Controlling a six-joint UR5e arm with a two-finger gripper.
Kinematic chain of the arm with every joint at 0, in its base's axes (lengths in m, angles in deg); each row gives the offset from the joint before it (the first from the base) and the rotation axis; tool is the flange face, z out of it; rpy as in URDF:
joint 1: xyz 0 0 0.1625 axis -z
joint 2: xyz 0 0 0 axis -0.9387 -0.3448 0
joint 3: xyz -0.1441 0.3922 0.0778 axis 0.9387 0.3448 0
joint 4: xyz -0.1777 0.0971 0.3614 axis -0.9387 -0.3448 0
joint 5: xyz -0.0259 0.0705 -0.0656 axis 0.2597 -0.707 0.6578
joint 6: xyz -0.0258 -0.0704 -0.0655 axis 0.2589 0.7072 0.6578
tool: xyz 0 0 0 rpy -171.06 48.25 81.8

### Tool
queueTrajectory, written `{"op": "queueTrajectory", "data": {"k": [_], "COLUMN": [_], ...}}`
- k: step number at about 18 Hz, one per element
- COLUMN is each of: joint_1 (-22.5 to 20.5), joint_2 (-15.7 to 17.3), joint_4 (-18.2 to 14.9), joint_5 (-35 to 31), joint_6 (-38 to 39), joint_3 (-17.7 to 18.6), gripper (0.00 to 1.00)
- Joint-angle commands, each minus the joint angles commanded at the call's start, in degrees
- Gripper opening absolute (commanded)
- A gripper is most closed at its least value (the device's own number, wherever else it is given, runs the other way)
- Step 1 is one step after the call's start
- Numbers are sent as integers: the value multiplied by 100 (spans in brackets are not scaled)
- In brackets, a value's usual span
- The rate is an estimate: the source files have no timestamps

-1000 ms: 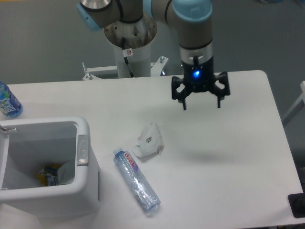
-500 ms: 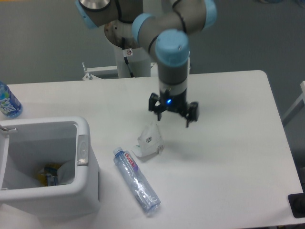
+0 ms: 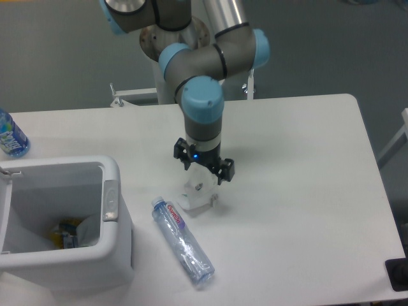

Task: Place the trash in the trash can
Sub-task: 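Lower the gripper onto the crumpled white paper and close on it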

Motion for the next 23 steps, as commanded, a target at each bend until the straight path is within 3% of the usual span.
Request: {"op": "queueTrajectory", "data": {"k": [2, 6, 12, 15, 21, 23], "joint_1": [9, 0, -201, -430, -773, -1001], "joint_2": [-18, -18, 96, 465, 886, 1150], "joint_4": [10, 1, -87, -183, -360, -290], "joint_5": [-17, -219, -229, -115, 798, 1516], "joint_6": [-9, 79, -26, -184, -1, 707], "joint_3": [-17, -131, -316, -395, -878, -1114], "gripper": [95, 3, 0, 0, 0, 0]}}
